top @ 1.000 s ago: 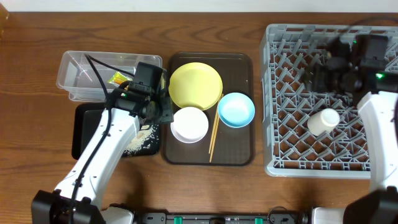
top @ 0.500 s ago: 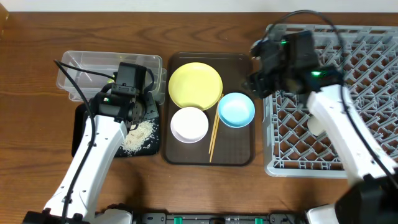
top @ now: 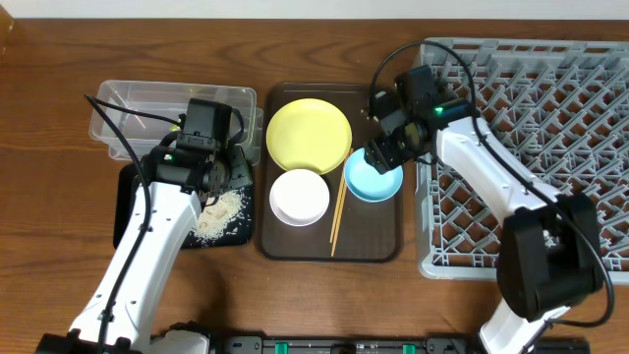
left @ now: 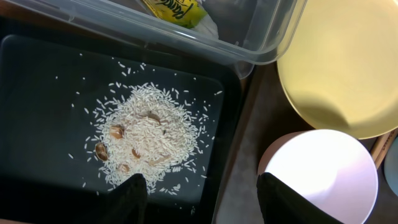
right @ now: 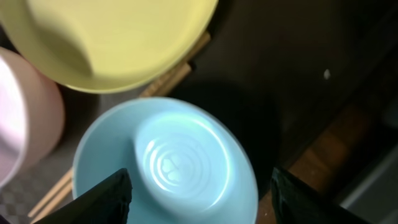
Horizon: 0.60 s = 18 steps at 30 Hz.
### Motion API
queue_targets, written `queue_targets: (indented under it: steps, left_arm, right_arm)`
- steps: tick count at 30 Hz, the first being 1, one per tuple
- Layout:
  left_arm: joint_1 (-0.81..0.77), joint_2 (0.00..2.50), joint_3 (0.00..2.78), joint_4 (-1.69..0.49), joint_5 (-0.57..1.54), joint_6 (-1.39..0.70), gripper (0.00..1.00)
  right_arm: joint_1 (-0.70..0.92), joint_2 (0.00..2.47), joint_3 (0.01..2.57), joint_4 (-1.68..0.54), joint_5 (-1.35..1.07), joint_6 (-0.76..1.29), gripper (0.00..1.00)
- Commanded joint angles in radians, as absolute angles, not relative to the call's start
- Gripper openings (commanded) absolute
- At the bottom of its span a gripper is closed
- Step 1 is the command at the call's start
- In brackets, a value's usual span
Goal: Sort waste into correct bins and load items into the dishwasher rack
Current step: 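Grasp the rim of the light-blue bowl with the right gripper, then carry the light-blue bowl right and set it upright in the rack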
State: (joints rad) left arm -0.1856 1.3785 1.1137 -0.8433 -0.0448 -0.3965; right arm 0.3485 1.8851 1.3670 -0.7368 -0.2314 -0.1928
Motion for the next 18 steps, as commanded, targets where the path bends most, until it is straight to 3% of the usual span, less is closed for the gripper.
queue_targets:
  steps: [1,9,11,18]
  left_arm:
    - [-0.182,1.375,1.120,-0.848,-0.064,-0.406,0.60]
    - [-0.182,1.375,1.120,-0.848,-0.064,-0.406,0.61]
    - [-0.182,1.375,1.120,-0.848,-0.064,-0.406,0.61]
    - [-0.182,1.375,1.120,-0.848,-0.064,-0.406,0.61]
  right_arm:
    - [0.358,1.917,1.374,-0.741,-0.213,-0.199,0.66]
    - [0.358,1.963,1.374,-0.736,-0.157,-0.179,0.60]
    - [0.358,1.975,1.374,-0.741,-0.157,-0.179,0.52]
    - [0.359,1.980,1.374,-0.744,-0.157,-0.169,0.08]
